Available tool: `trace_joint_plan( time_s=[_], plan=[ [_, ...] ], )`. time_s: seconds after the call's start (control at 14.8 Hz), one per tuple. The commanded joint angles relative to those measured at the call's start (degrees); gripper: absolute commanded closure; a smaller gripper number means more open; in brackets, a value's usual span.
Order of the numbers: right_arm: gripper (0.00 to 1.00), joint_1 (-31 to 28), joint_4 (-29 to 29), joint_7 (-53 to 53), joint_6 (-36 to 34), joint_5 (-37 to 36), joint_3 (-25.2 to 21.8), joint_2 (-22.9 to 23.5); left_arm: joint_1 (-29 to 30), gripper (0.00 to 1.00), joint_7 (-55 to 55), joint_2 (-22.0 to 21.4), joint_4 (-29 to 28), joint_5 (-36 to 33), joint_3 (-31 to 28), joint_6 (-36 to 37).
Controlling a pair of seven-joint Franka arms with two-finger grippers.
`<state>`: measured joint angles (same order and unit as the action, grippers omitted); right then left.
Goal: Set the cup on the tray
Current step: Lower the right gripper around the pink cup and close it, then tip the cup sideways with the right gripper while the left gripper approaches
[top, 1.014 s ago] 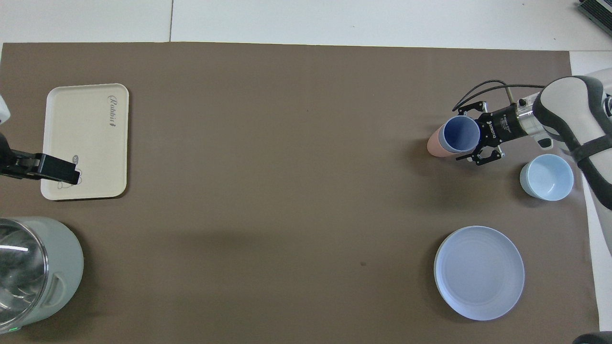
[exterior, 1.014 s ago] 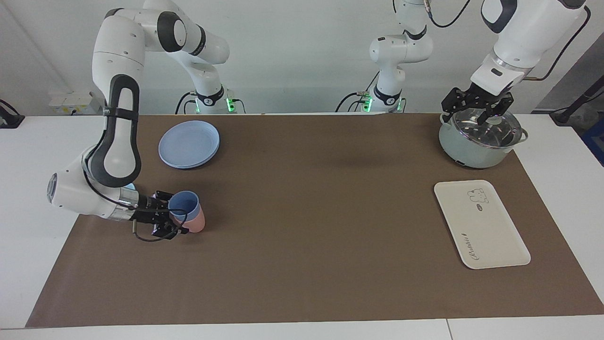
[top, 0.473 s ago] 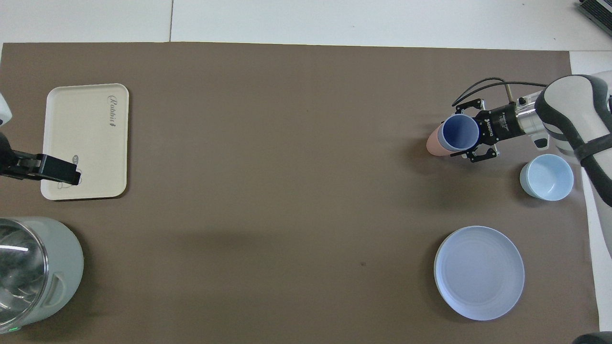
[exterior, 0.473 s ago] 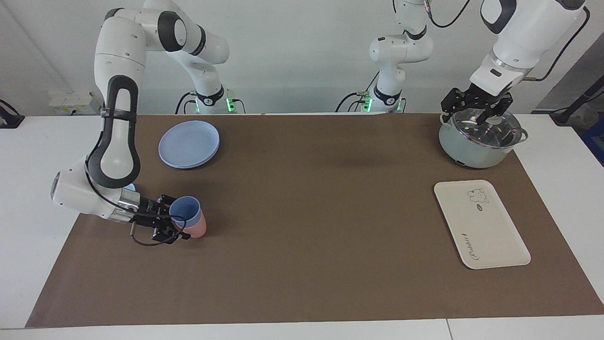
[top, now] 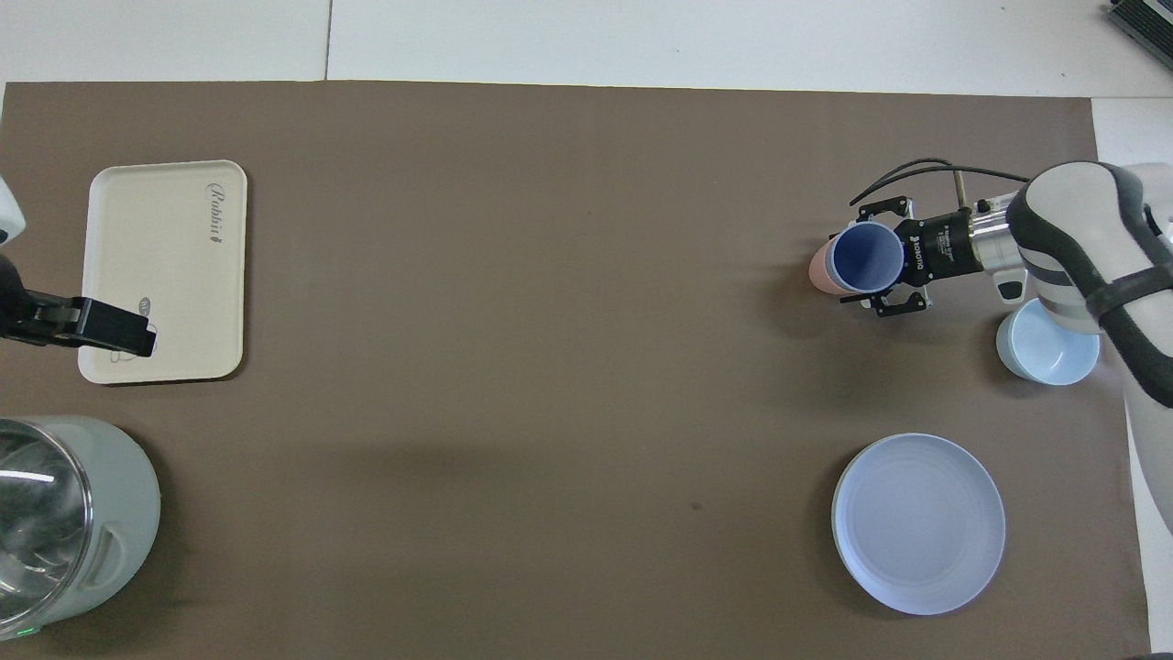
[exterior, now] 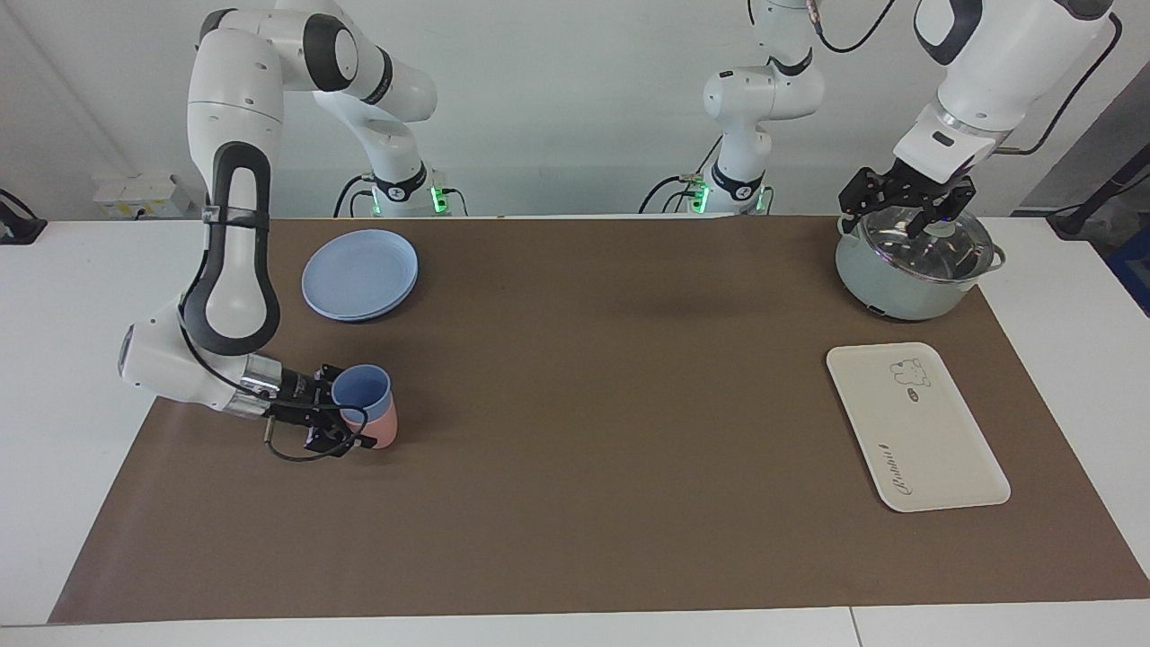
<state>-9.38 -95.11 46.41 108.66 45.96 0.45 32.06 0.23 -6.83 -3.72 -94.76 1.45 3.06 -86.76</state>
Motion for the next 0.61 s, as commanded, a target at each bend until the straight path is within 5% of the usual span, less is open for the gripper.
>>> trace_joint_plan(
  time_s=[0.0,0.07,0.14,0.54],
  plan=[
    [0.17,0.1,-5.4,-5.2,0.2,1.5,0.3,-3.4,-0.8,0.00,0.9,-1.7,-1.9,0.5,-0.4,-1.0],
    [0.91,0.3,-6.5,-7.0,0.1,1.8,0.3,-3.8,-0.8,0.00,0.9,-1.7,-1.9,0.5,-0.4,-1.0],
    [1.00,0.5,-7.0,-7.7,-0.5,3.2,0.3,-4.3,-0.7,0.00,1.0,-1.7,-1.9,0.5,-0.4,-1.0],
    [1.00,3.7,-12.3,-6.8,-1.3,5.2,0.3,-9.9,-0.7,0.00,6.5,-1.7,-2.1,1.1,-0.3,-3.1]
  ],
)
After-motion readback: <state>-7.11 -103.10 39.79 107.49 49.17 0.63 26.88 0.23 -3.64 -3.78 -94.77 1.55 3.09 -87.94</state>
